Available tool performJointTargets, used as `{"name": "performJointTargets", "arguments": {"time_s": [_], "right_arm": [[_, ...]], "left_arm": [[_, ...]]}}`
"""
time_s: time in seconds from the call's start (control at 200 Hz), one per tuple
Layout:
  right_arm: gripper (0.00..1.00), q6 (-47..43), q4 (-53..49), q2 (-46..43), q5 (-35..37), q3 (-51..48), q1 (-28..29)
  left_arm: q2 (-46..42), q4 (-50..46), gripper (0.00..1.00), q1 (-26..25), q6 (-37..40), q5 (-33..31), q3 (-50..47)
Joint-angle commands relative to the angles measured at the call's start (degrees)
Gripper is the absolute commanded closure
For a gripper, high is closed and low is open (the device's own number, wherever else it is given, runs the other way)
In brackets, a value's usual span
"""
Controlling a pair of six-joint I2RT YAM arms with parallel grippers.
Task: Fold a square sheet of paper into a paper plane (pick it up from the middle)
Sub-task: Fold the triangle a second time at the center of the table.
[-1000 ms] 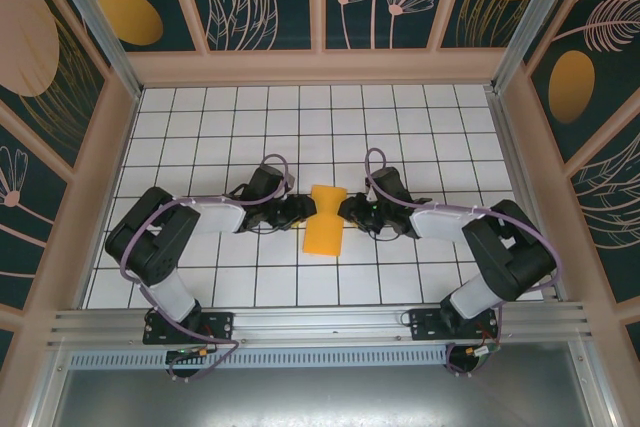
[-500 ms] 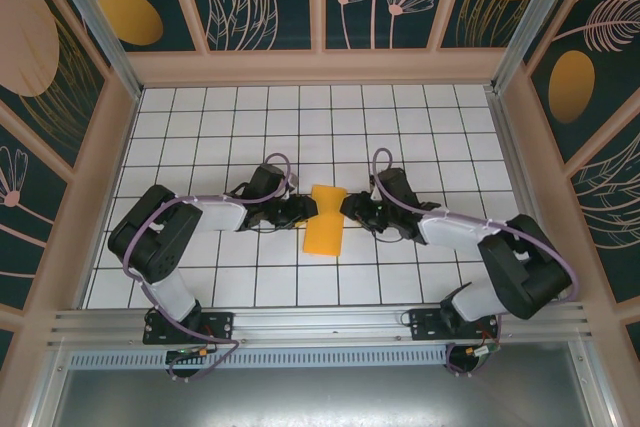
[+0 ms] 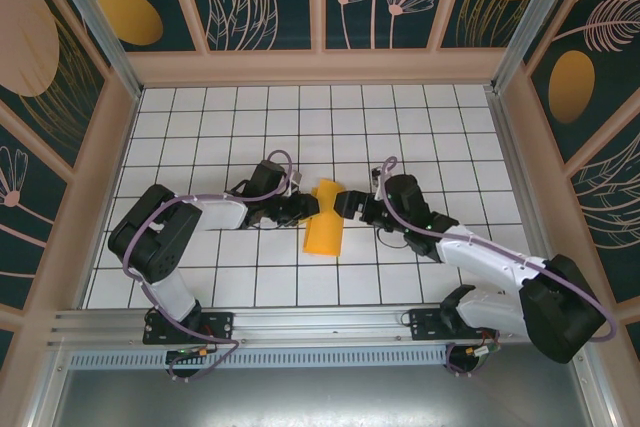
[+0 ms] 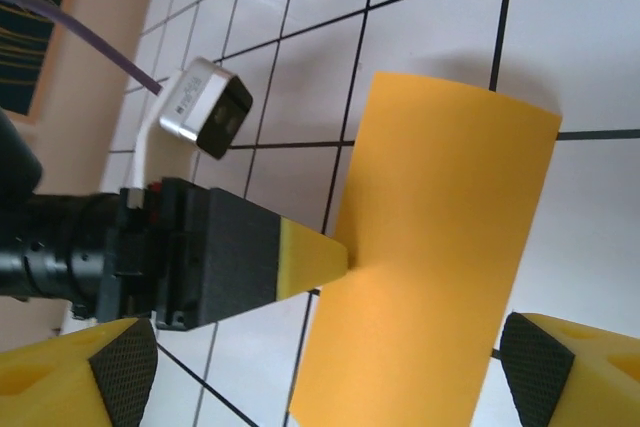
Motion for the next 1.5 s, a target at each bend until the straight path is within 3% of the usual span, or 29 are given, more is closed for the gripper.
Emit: {"name": "performJointTargets", "arguments": {"time_s": [0.0, 0.265, 0.51, 0.655, 0.841, 1.066, 1.271, 1.496], "right_arm": [[0.09, -6.13, 0.12, -1.59, 2.67, -1.94, 1.49], [0.1, -7.62, 5.4, -2.9, 2.98, -4.88, 3.73], [0.19, -10.54, 4.88, -1.54, 3.86, -4.15, 7.27], [0.18, -13.96, 0.85, 2.24, 12.75, -0.63, 15.89], [0.13, -14.91, -7.76, 11.81, 29.7, 7.24, 26.5], [0.12, -12.95, -16.32, 23.92, 45.77, 17.28, 33.69], [0.15, -9.94, -21.71, 28.8, 51.46, 21.49, 36.55], [0.31, -7.92, -24.91, 30.73, 52.2, 23.19, 37.94]], "left_arm": [[-0.63, 3.98, 0.64, 0.19, 0.41, 2.87, 0.47], [0.08, 12.02, 0.51, 0.28, -2.47, 8.89, -0.59], [0.03, 6.54, 0.65, 0.16, -1.34, 4.72, 0.45], [-0.2, 3.63, 0.67, 0.24, -0.82, 2.63, 0.96], [-0.6, 4.11, 0.69, 0.19, -1.14, 2.92, 0.67], [-0.63, 5.44, 0.71, 0.18, -1.99, 4.15, 0.32], [-0.61, 5.24, 0.71, 0.22, -2.02, 4.15, 0.19], [-0.61, 5.18, 0.71, 0.22, -2.01, 3.97, 0.11]]}}
